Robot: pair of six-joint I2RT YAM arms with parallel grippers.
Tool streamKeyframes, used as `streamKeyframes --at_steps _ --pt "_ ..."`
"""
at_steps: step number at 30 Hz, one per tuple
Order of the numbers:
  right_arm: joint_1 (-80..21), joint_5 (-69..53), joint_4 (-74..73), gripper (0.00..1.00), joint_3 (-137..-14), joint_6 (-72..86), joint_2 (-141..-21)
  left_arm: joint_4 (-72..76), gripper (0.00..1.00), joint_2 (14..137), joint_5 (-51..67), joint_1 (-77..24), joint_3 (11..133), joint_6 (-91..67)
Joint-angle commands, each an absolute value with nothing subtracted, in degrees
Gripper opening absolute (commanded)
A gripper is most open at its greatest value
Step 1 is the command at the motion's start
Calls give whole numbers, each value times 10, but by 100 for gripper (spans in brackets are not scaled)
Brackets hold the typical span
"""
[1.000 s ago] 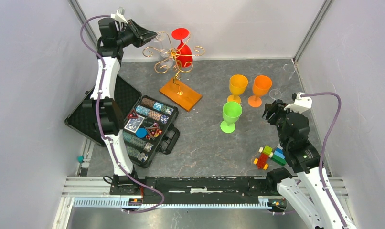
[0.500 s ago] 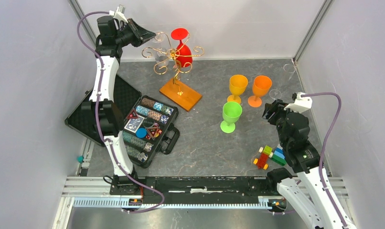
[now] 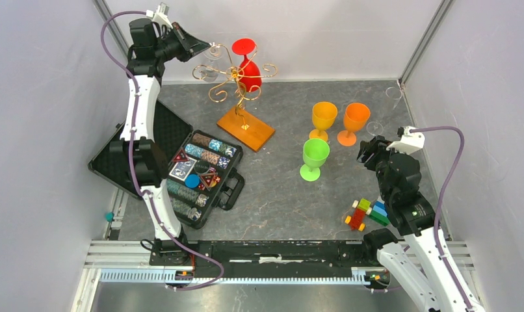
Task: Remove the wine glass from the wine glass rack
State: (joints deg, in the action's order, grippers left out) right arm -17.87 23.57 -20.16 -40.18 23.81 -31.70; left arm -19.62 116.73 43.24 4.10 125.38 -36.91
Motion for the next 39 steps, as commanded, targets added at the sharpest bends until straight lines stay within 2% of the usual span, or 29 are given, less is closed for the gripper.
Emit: streamKeyframes --at_steps 1,16,39 --pt "-179 236 -178 63 -396 245 -312 -186 2 1140 416 45 1268 -365" --pt "-179 237 -175 63 -389 247 -304 154 2 1113 447 39 1134 -659" --pt "-179 246 -179 63 -388 246 -294 191 2 1127 414 -11 1135 -692"
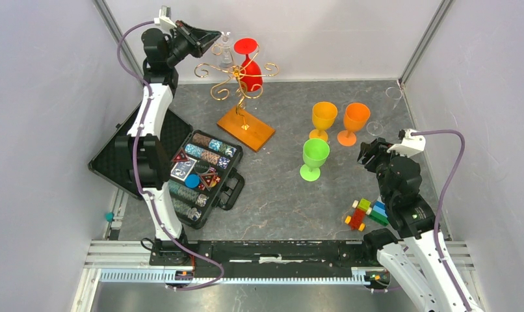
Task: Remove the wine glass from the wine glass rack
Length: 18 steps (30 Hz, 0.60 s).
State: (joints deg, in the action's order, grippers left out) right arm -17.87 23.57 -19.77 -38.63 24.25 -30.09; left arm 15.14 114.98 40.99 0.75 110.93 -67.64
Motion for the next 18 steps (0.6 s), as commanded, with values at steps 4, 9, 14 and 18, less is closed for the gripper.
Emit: streamKeyframes --at_steps 4,9,14,18 --pt "-179 245 -179 63 -390 246 -296 176 2 1106 419 -11 1114 -678" --pt "-179 242 -177 63 -389 248 -298 119 2 1067 423 -11 1099 -634" --pt "-179 241 -175 63 -389 249 -297 75 2 1040 420 -8 1089 -610" --pt "-179 241 -176 63 -389 249 -296 63 2 1031 412 -1 1080 -603"
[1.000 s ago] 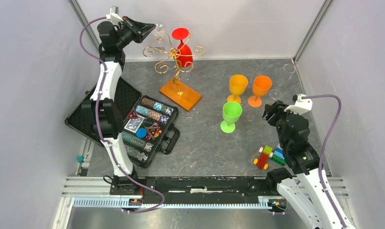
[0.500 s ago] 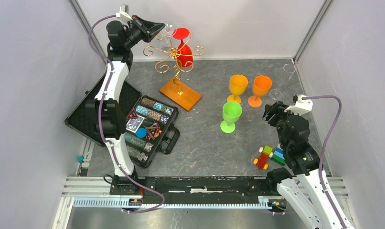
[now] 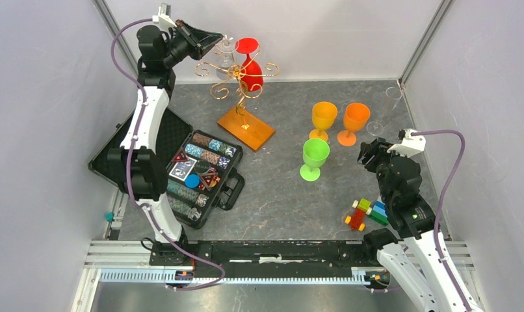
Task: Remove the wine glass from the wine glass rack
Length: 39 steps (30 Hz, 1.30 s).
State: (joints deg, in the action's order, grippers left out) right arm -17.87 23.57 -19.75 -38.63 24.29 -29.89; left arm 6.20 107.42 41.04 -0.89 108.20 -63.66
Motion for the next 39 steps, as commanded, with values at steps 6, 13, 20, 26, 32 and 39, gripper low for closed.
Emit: streamKeyframes --at_steps 6,13,20,26,32,39 --pt "-179 240 -176 64 -389 249 -293 52 2 1016 392 33 1063 -588" --pt "-179 235 -172 70 -385 250 -289 50 2 1015 396 77 1063 -585" --pt "-179 168 -124 93 -365 228 -270 63 2 999 401 126 1046 -602" --pt "-179 73 -62 98 -356 205 -267 81 2 946 422 158 984 -623" --pt "-179 -107 15 98 -385 161 -321 68 2 829 438 173 875 -640" --pt "-179 -256 182 98 -353 217 -348 4 2 662 449 173 753 -624"
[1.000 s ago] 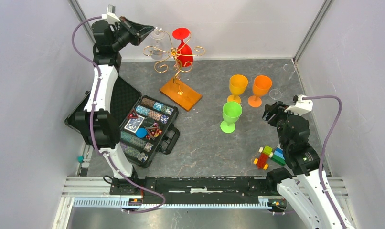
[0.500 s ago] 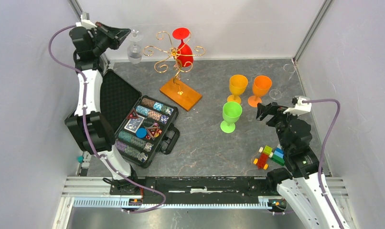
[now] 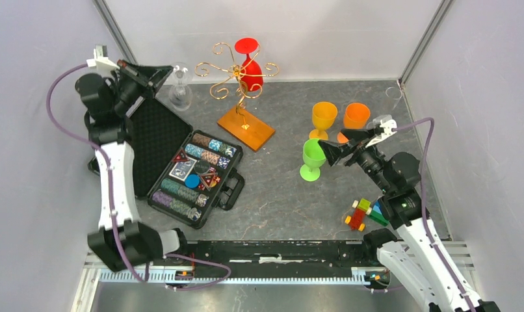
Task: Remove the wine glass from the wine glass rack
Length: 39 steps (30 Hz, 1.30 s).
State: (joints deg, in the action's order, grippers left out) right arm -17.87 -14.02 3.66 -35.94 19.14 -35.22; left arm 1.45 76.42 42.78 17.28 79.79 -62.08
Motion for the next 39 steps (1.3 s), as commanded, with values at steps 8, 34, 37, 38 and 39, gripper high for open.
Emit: streamKeyframes --at_steps 8,34,37,38,39 --pt "-188 -355 369 98 -296 266 -398 -21 2 515 443 161 651 -667" --pt "-570 -65 528 86 -392 -58 -659 62 2 440 403 -143 489 -777" --pt "-570 -77 550 83 -399 -50 -671 62 2 438 405 -151 486 -774" --pt "-571 -86 549 81 -407 -45 -678 62 2 439 406 -151 485 -774" --pt "-571 -93 547 79 -413 -40 -684 64 2 441 407 -152 485 -772"
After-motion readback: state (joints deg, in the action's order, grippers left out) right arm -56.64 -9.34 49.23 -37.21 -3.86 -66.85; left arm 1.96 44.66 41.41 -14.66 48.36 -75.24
